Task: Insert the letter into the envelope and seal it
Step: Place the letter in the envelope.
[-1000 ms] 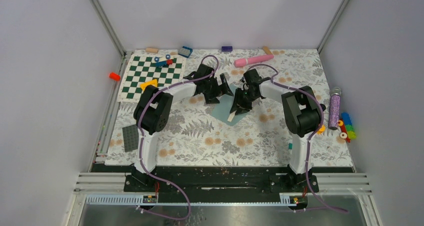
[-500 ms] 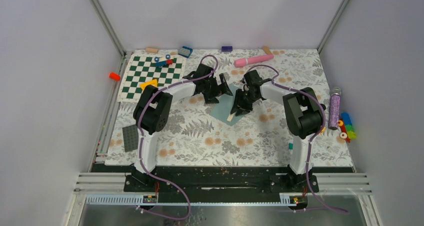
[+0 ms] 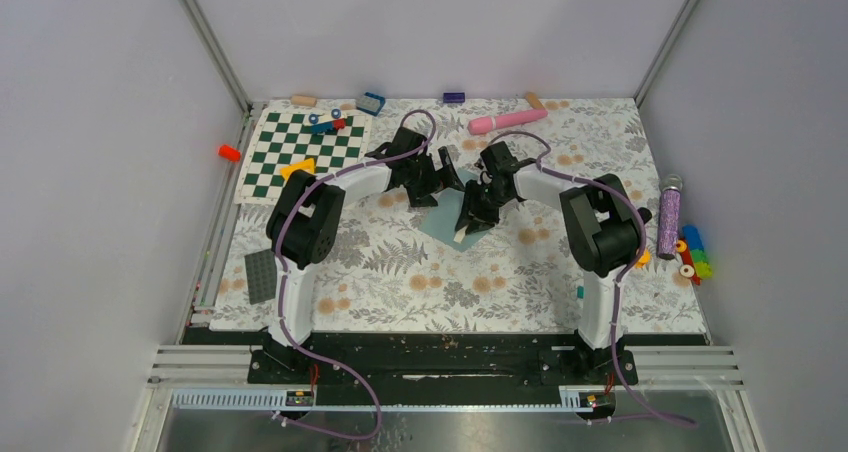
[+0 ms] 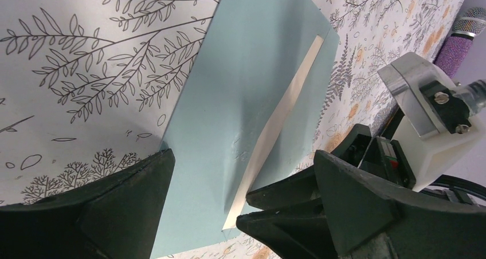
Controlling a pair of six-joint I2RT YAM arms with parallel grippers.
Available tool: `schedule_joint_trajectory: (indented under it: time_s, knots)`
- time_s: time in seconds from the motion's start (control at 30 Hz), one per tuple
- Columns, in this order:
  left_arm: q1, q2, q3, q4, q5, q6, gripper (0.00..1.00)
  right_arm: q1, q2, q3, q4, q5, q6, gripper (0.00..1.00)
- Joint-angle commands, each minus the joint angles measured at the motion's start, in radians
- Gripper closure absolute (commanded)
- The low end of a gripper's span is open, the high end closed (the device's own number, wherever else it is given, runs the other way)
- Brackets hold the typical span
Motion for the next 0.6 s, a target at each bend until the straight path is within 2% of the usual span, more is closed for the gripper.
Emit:
schedule_joint_trajectory:
  time_s: [0.0,0.2,0.57]
  knots:
    - [0.016,0.002,-0.014,-0.079,-0.075,0.03,0.01,0.015,0.022,0.04,0.007,-0.009,0.017,0.59]
    - [0.017,0.003,-0.015,-0.079,-0.076,0.03,0.01,0.017,0.016,0.054,0.007,-0.024,0.023,0.59]
    - [0.018,-0.003,-0.018,-0.085,-0.089,0.022,0.01,0.013,-0.085,-0.053,0.009,0.035,0.015,0.59]
